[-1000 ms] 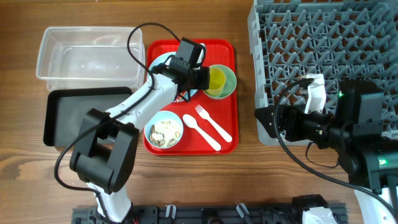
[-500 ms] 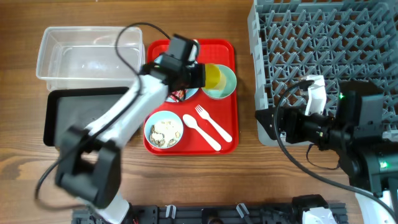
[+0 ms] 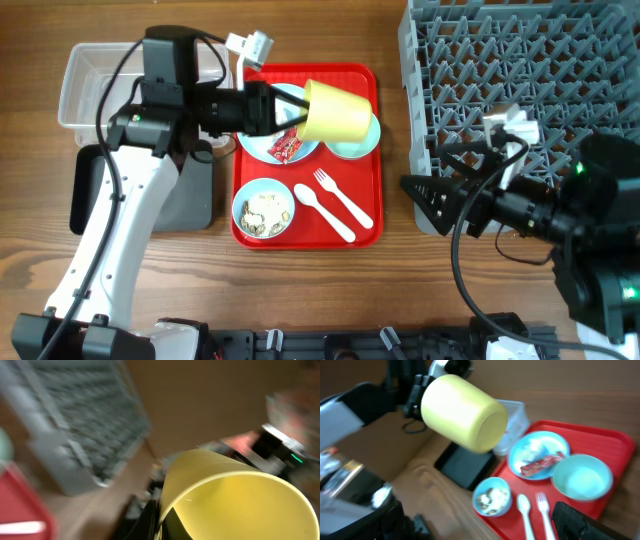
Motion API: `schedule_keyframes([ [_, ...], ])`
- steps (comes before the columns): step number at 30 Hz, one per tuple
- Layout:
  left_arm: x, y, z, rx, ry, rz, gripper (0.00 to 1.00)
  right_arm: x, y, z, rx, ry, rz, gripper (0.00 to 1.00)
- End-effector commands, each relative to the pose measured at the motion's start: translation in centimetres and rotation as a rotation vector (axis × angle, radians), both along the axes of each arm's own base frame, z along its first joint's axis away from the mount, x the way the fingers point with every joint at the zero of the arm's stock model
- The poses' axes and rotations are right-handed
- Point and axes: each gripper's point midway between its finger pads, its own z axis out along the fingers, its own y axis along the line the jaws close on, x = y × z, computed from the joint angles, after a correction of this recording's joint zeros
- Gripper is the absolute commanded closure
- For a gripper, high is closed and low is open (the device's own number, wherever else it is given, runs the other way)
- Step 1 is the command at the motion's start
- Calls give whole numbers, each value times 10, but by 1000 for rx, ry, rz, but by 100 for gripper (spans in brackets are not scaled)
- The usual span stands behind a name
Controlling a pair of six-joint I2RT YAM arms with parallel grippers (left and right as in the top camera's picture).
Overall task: Sort waste into correct bins and load items into the dishwasher rack
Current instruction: 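Lift the yellow cup and hand it to the right gripper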
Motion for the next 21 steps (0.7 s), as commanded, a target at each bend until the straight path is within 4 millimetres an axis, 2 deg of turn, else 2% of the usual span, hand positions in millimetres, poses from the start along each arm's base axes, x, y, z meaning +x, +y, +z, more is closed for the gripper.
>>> schedule_keyframes([
  [1, -39, -14, 26, -137, 24, -209, 96, -5, 17, 13, 59, -42, 162, 3],
  [7, -59, -36, 26, -138, 23, -297, 96, -9, 41, 25, 154, -71, 375, 3],
  [11, -62, -41, 26, -134, 16, -307, 96, -13, 61, 20, 159, -56, 458, 5],
  [13, -61, -41, 25, -130, 14, -302, 96, -16, 69, 17, 158, -47, 491, 11],
  [17, -61, -41, 25, -130, 14, -302, 96, -7, 78, 6, 119, 3, 430, 20],
  [19, -61, -41, 25, -130, 15, -303, 96, -3, 77, 5, 108, 3, 401, 20],
  [21, -61, -41, 25, -130, 15, -303, 96, -4, 76, 8, 110, -10, 401, 16],
])
